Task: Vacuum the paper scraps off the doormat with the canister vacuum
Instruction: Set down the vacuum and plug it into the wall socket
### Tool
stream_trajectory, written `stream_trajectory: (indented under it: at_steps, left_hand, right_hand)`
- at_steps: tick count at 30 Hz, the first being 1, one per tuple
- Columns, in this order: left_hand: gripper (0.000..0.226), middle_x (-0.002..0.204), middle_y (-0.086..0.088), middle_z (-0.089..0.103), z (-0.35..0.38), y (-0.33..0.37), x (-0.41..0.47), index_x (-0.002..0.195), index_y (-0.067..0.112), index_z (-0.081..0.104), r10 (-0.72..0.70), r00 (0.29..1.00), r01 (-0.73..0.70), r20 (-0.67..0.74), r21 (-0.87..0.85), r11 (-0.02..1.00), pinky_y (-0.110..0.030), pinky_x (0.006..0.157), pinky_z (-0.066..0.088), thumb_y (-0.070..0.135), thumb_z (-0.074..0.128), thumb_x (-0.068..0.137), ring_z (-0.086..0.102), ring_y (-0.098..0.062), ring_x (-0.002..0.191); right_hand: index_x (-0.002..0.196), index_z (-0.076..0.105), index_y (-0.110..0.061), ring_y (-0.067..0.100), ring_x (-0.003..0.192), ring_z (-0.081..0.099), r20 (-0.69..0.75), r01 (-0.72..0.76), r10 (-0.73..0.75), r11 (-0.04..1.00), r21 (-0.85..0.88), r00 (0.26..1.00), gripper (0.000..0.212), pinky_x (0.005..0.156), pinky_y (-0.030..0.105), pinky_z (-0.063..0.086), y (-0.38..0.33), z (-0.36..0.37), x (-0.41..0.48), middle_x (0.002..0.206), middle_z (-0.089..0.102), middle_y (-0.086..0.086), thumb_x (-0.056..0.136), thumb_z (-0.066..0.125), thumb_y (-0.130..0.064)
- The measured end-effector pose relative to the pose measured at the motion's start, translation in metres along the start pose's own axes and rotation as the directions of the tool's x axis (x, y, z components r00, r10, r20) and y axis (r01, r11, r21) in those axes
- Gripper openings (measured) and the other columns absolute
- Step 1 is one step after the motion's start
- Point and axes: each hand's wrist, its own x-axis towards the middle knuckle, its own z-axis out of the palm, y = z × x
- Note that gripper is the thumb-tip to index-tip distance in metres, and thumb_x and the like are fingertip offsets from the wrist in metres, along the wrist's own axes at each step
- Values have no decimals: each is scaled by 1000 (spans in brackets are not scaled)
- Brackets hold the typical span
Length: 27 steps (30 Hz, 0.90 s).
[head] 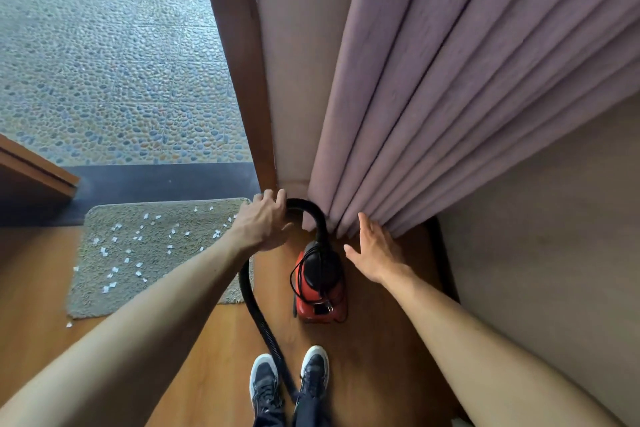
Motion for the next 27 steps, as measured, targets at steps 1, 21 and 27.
stream_trajectory:
  at_steps: [1,21,27]
  left_hand:
    - [54,120,-17,53,-16,7,-5,126,10,39,7,1000,-7,-7,16,1000,-49,89,48,47,56,91,55,-37,112]
    - [53,125,-13,53,-147,92,-58,131,12,37,262,962,-234,-79,262,936,-46,91,46,46,51,94,56,-33,114]
    - [49,121,-12,53,-139,80,-28,129,12,38,390,921,-373,0,290,881,-47,88,46,45,50,94,57,-34,112]
  right_hand:
    - [155,9,-13,30,141,31,-11,7,-7,1000,-13,1000,82,112,40,34,-2,-14,-9,157,27,13,95,54,-45]
    - [157,10,-14,31,142,31,-184,-18,28,999,52,983,77,110,45,39,10,-124,-109,159,24,13,98,49,-45]
    - [156,10,-13,34,141,32,-187,-143,160,985,100,969,76,110,46,38,2,-111,-105,157,27,15,98,47,-46]
